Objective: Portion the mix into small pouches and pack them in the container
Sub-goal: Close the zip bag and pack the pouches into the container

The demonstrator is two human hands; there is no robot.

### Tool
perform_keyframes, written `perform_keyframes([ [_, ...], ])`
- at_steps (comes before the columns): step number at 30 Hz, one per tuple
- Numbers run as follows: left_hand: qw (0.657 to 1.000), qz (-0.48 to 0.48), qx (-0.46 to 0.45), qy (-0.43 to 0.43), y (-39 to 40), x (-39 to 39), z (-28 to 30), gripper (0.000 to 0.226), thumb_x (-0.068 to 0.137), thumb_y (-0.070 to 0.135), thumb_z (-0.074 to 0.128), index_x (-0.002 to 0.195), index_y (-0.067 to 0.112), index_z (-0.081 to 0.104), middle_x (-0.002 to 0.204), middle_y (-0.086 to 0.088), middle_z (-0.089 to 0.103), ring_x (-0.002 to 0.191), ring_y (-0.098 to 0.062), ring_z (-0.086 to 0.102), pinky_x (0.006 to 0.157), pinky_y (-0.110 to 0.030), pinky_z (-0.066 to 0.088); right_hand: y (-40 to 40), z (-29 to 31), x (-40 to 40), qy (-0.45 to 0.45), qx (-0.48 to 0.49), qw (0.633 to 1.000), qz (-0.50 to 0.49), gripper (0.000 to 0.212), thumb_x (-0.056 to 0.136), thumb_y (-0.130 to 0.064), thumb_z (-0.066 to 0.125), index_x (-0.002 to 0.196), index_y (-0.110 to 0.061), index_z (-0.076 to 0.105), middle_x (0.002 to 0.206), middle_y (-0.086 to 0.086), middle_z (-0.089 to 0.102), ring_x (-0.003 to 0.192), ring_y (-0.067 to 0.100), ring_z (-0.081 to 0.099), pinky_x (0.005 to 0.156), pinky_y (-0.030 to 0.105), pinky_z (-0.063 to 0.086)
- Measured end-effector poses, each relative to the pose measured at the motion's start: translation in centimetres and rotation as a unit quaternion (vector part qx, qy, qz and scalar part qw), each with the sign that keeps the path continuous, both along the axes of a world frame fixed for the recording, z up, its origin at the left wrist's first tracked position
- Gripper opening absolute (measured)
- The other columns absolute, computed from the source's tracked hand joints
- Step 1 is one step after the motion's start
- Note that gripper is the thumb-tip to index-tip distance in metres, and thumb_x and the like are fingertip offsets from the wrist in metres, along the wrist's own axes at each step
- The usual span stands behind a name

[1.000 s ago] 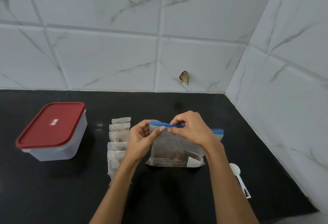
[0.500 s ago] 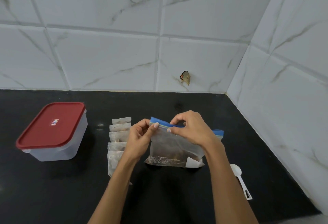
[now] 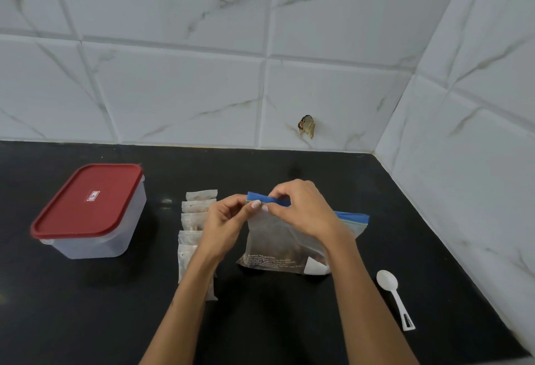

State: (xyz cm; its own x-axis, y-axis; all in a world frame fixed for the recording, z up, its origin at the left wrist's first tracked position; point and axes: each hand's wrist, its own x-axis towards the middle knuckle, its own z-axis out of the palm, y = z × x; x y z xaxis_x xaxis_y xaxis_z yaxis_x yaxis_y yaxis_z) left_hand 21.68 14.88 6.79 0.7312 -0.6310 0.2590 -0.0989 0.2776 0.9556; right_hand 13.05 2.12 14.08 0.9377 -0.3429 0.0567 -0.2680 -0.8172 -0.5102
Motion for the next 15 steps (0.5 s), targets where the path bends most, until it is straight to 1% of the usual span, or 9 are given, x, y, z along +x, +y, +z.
perform_keyframes([
  [4,1.0,0.019,0.0,0.011,0.1,0.1,-0.2,0.019,0.084,0.02,0.061,0.091,0.006,0.072,0.085,-0.004,0.074,0.082,-0.011,0.067,0.073,-0.017,0.051,-0.2,-0.3,-0.2,0.006,-0.006,1.0,-0.002,0.024,0.091,-0.031,0.063,0.112,-0.021,0.068,0.107,-0.003,0.068,0.095,0.008,0.059,0.085,0.027,0.049],
  [7,1.0,0.021,0.008,0.014,0.2,0.0,0.0,0.018,0.084,0.02,0.061,0.09,0.008,0.072,0.083,-0.002,0.074,0.08,-0.01,0.067,0.071,-0.017,0.052,-0.3,-0.1,-0.6,0.013,-0.042,0.999,-0.009,0.028,0.091,-0.035,0.061,0.116,-0.022,0.067,0.111,-0.005,0.068,0.099,0.009,0.059,0.089,0.03,0.047],
  [9,0.999,0.02,0.009,0.023,0.3,0.2,0.1,0.016,0.086,0.017,0.06,0.09,0.007,0.072,0.083,-0.001,0.074,0.08,-0.009,0.068,0.07,-0.017,0.053,-0.5,0.0,-0.9,0.014,-0.071,0.997,-0.018,0.03,0.091,-0.038,0.061,0.115,-0.023,0.068,0.113,-0.006,0.066,0.102,0.009,0.057,0.092,0.031,0.045],
  [12,0.999,0.028,0.017,0.026,0.2,0.0,0.1,0.014,0.09,0.009,0.058,0.088,0.007,0.072,0.08,0.002,0.074,0.078,-0.007,0.068,0.068,-0.016,0.053,-1.1,-0.3,-1.1,0.018,-0.085,0.995,-0.044,0.029,0.09,-0.04,0.062,0.113,-0.024,0.068,0.114,-0.006,0.064,0.107,0.009,0.053,0.099,0.039,0.042],
  [15,0.999,0.025,0.036,0.004,0.0,0.1,0.3,0.014,0.091,0.01,0.058,0.086,0.008,0.072,0.077,0.002,0.073,0.076,-0.007,0.067,0.067,-0.016,0.053,-1.4,-0.4,-1.2,0.029,-0.099,0.993,-0.064,0.027,0.09,-0.04,0.062,0.11,-0.025,0.068,0.112,-0.006,0.064,0.107,0.008,0.052,0.102,0.04,0.038],
])
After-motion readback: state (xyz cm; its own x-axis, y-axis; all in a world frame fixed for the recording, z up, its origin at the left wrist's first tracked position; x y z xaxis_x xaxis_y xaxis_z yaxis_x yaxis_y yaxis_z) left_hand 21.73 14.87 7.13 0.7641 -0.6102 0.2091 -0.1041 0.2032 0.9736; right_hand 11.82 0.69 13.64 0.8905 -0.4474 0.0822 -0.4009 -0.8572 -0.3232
